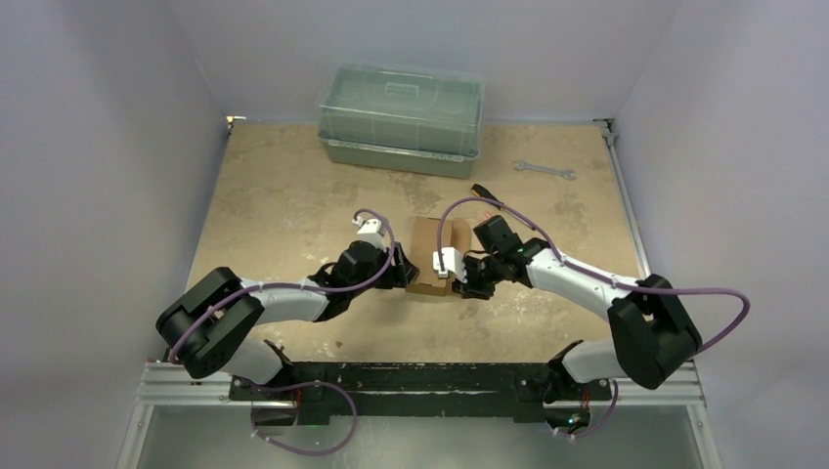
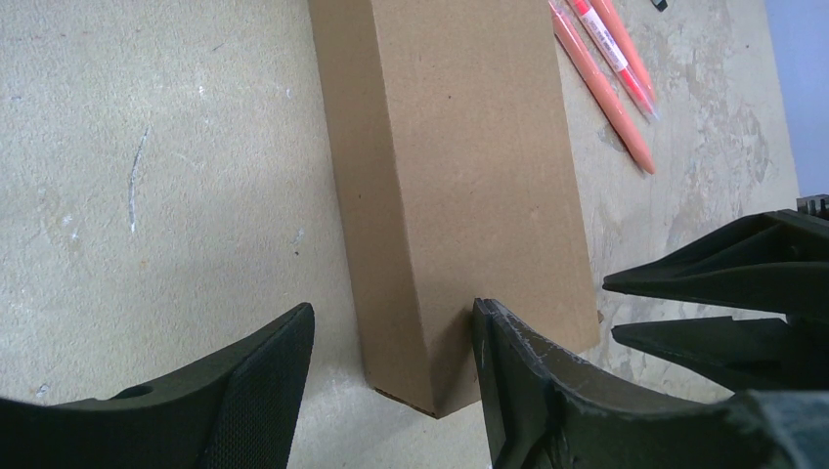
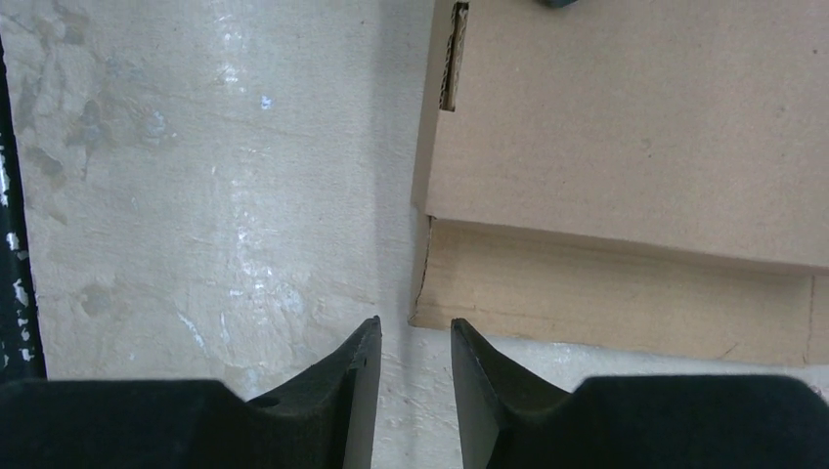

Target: Fold the paper box

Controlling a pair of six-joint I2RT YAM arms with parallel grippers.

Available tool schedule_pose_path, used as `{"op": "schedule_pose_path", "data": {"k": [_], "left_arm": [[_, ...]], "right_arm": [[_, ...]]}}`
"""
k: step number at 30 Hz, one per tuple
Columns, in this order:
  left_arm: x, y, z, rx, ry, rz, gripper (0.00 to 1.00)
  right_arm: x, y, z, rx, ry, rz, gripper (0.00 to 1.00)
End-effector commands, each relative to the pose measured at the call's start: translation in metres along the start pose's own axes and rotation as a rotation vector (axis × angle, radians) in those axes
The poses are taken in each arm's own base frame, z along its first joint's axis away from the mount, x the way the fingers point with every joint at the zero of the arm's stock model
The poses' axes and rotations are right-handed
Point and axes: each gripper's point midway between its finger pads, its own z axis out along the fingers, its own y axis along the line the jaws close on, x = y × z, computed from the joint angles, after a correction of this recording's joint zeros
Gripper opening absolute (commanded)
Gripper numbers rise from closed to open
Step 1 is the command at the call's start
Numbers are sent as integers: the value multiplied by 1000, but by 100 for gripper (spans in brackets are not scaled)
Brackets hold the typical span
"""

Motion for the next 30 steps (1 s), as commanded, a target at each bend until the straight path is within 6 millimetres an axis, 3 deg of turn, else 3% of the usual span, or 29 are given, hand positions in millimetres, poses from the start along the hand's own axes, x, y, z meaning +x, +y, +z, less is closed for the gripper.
{"op": "schedule_pose_path", "data": {"k": [1, 8, 14, 30], "left_arm": [[24, 18, -4, -60, 88, 30, 59], [24, 18, -4, -58, 88, 30, 59], [26, 18, -3, -57, 93, 29, 59], [29, 9, 5, -17, 108, 18, 59]], "right_arm": [[-11, -5, 5, 14, -44, 9, 34], [-12, -1, 13, -3, -31, 12, 23], [-18, -2, 12, -10, -42, 18, 0], [-60, -16, 0, 113, -182, 41, 0]]}}
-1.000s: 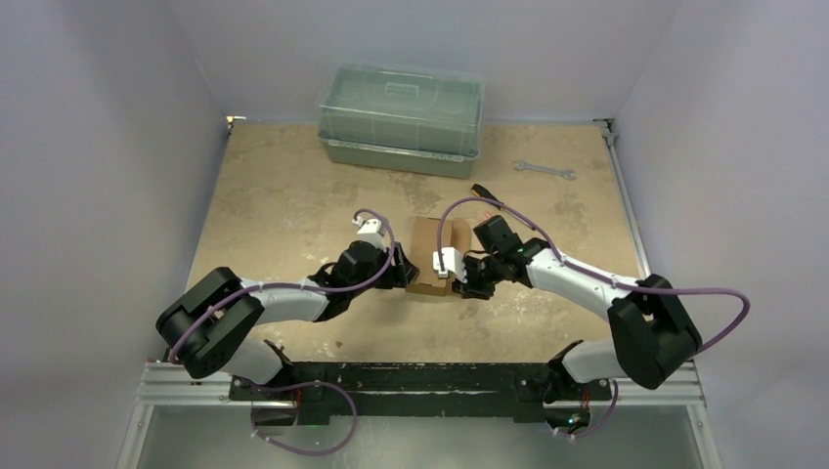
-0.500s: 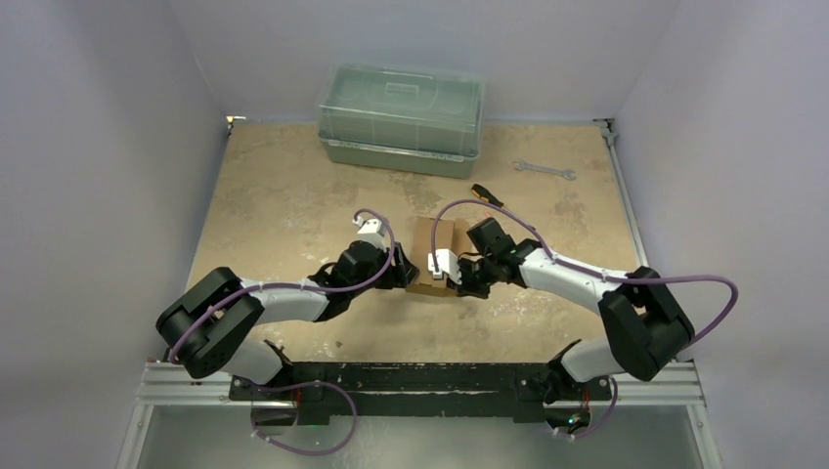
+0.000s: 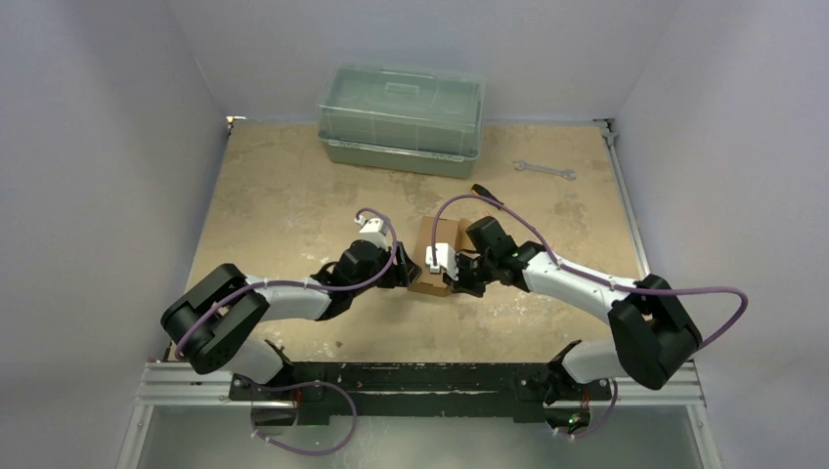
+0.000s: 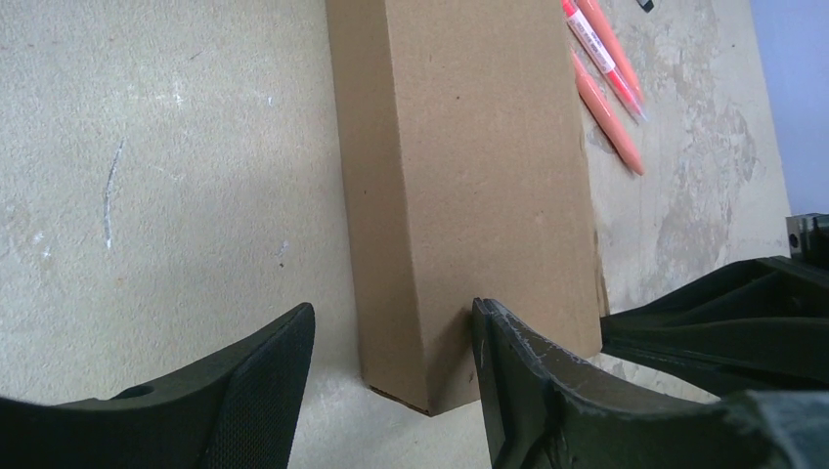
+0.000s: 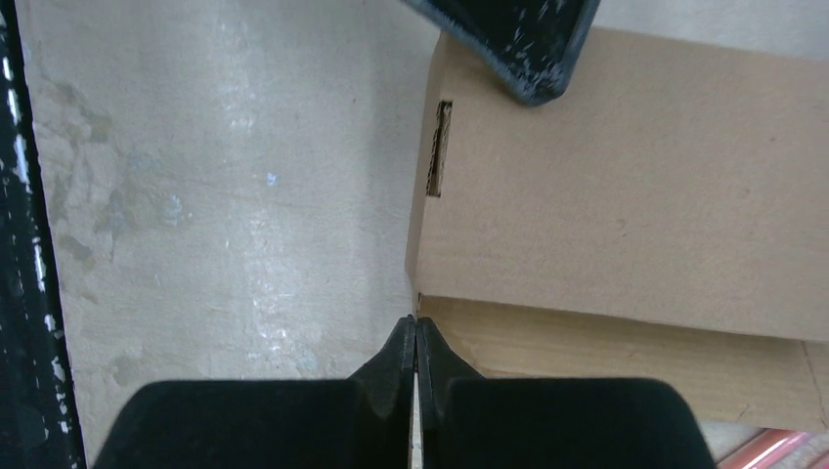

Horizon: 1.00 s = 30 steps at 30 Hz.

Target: Fold the paper box

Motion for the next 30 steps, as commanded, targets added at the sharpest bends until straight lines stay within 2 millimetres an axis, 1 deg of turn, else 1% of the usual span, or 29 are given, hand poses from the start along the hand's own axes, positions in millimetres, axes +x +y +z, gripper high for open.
{"op": "schedule_pose_path", "data": {"k": [1, 3, 4, 5, 8, 10, 12, 13, 16, 18, 20, 21, 23, 24, 25, 26, 27, 30], "left_arm": [[28, 14, 0, -42, 106, 16, 59], [28, 14, 1, -41, 105, 11, 59], [29, 14, 0, -43, 106, 10, 59], [28, 15, 0, -46, 104, 8, 59], [24, 15, -4, -57, 98, 8, 61], [18, 12, -7, -64, 92, 23, 63], [8, 9, -12, -75, 83, 42, 69], [1, 6, -14, -77, 75, 55, 71], [-23, -5, -24, -79, 35, 87, 77], [-40, -12, -31, -72, 1, 107, 78], [-62, -21, -36, -62, -43, 141, 79], [-70, -25, -38, -60, -58, 165, 81], [-86, -29, -38, -65, -83, 201, 91], [-93, -31, -35, -75, -80, 211, 96], [-96, -29, -29, -94, -56, 217, 99], [-96, -29, -22, -98, -13, 225, 99], [-97, -32, -15, -92, 24, 231, 99], [-100, -42, 11, -80, 95, 260, 99]], "right_arm": [[-39, -16, -7, 89, -133, -33, 0], [-39, -15, -6, 82, -129, -34, 0], [-42, -13, -6, 62, -139, -39, 0], [-46, -11, -8, 48, -148, -42, 3], [-52, -7, -24, 31, -163, -90, 21], [-52, -5, -41, 26, -182, -114, 33], [-52, -9, -60, 39, -219, -98, 42], [-53, -14, -69, 58, -240, -89, 46], [-59, -33, -95, 150, -322, -23, 54], [-58, -54, -107, 258, -361, 77, 57], [-52, -79, -120, 393, -388, 205, 60], [-50, -91, -126, 455, -410, 275, 60], [-42, -114, -138, 565, -444, 420, 61], [-40, -123, -142, 597, -469, 479, 60], [-37, -128, -143, 605, -481, 539, 59], [-40, -136, -145, 609, -517, 592, 57], [-42, -141, -143, 589, -535, 645, 56], [-61, -147, -131, 423, -585, 737, 52]]}}
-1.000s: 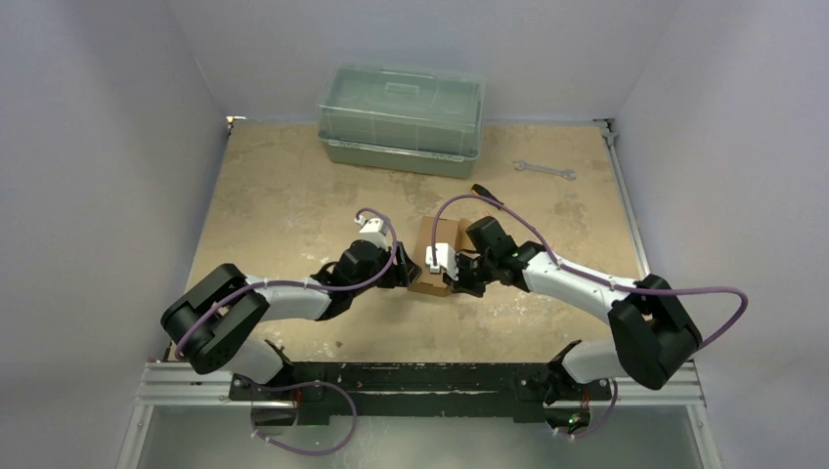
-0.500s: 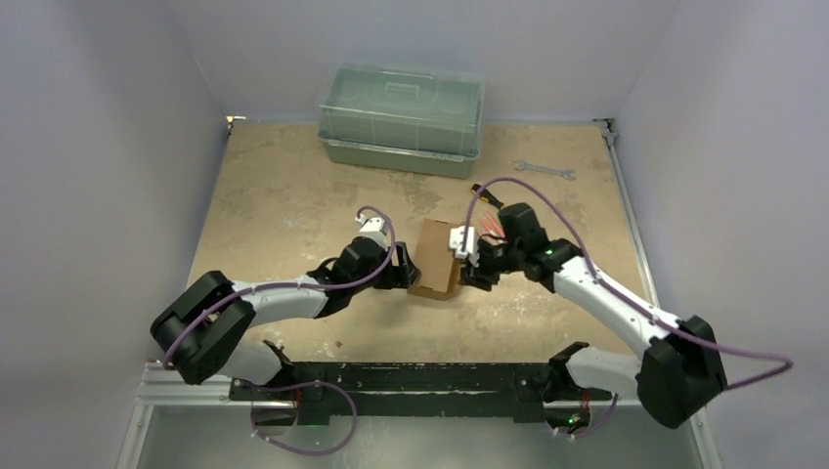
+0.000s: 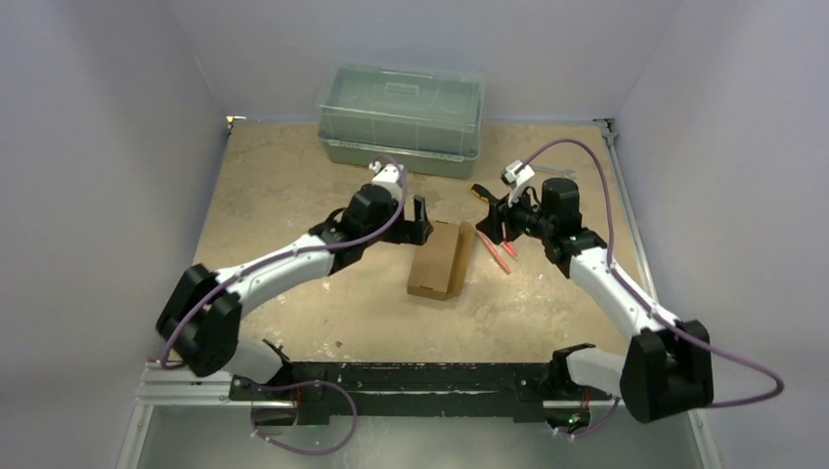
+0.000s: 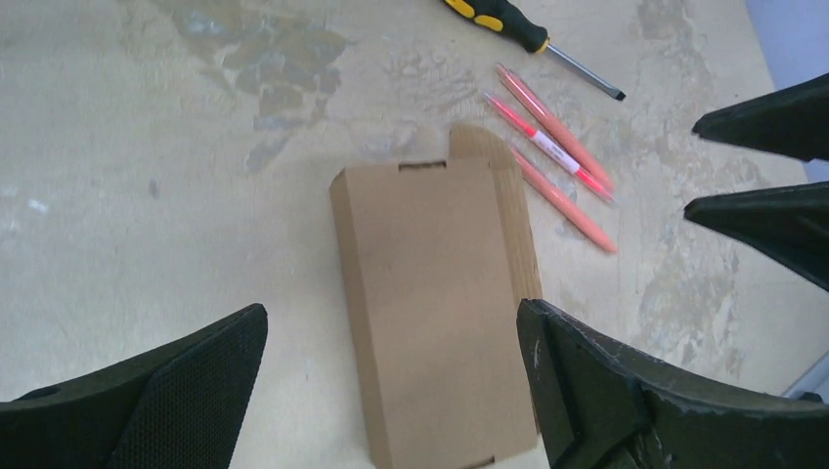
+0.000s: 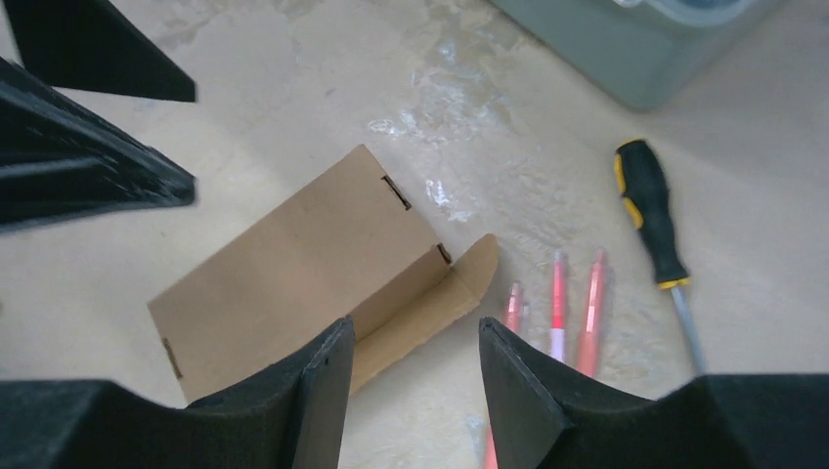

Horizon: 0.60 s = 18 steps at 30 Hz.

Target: Fold the paper box

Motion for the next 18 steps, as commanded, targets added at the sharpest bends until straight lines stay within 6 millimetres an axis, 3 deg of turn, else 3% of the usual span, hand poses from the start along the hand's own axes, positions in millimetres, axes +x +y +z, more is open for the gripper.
{"op": "schedule_pose_path", "data": {"k": [1, 4, 6, 7, 9, 11, 14, 18], "left_arm": [[4, -5, 31, 7, 136, 95, 98], [11, 2, 50, -30, 177, 117, 89], [15, 9, 53, -66, 171, 103, 78], [19, 15, 51, -86, 167, 90, 68], [20, 22, 41, -116, 137, 46, 57], [22, 29, 24, -141, 105, -2, 47], [36, 36, -7, -147, 77, -100, 28], [83, 32, -37, -54, 142, -258, 1]], "right_arm": [[-42, 7, 23, -120, -70, 242, 52], [-48, 3, 43, -166, -74, 280, 49], [-47, -13, 58, -121, -80, 275, 35], [-45, -21, 66, -95, -73, 264, 26], [-43, -37, 80, -51, -63, 241, 10], [-32, -51, 93, -9, -28, 243, 1], [-12, -49, 105, -18, 31, 234, 0], [4, -39, 113, -28, 66, 205, 0]]}}
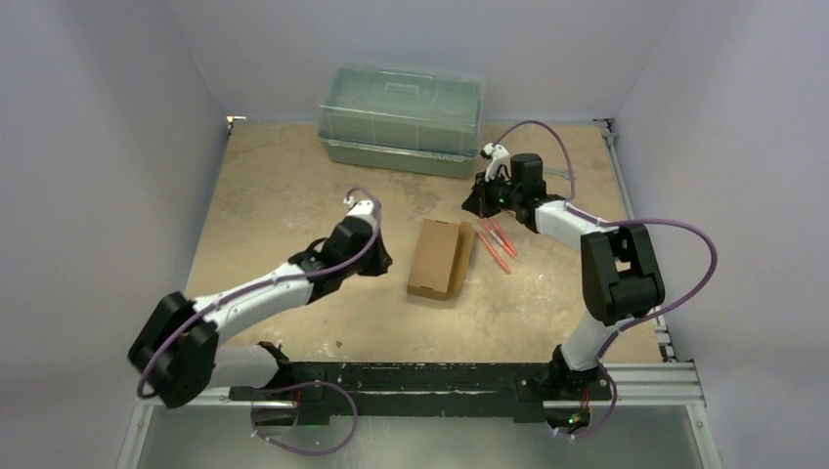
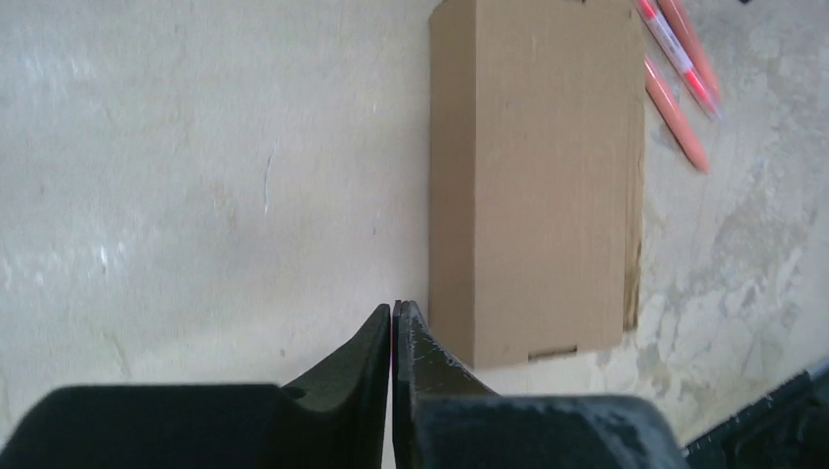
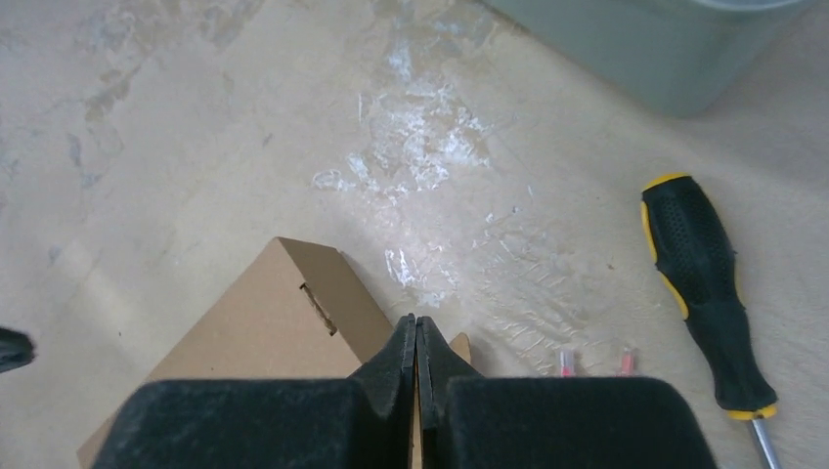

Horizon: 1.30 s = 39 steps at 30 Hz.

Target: Fold the paper box

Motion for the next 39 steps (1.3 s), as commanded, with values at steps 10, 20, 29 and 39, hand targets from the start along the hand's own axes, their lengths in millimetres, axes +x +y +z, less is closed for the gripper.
{"op": "schedule_pose_path", "data": {"k": [10, 20, 29, 39], "left_arm": [[89, -33, -25, 301, 75, -353, 0], [77, -45, 8, 247, 86, -295, 0], [46, -8, 11, 23, 23, -188, 5], [30, 33, 3, -111, 23, -117, 11]], "right_arm": [[22, 3, 18, 31, 80, -99, 0], [43, 19, 9, -28, 161, -126, 0], [69, 63, -10, -153, 226, -178, 0], [86, 88, -31, -229, 253, -204, 0]]}}
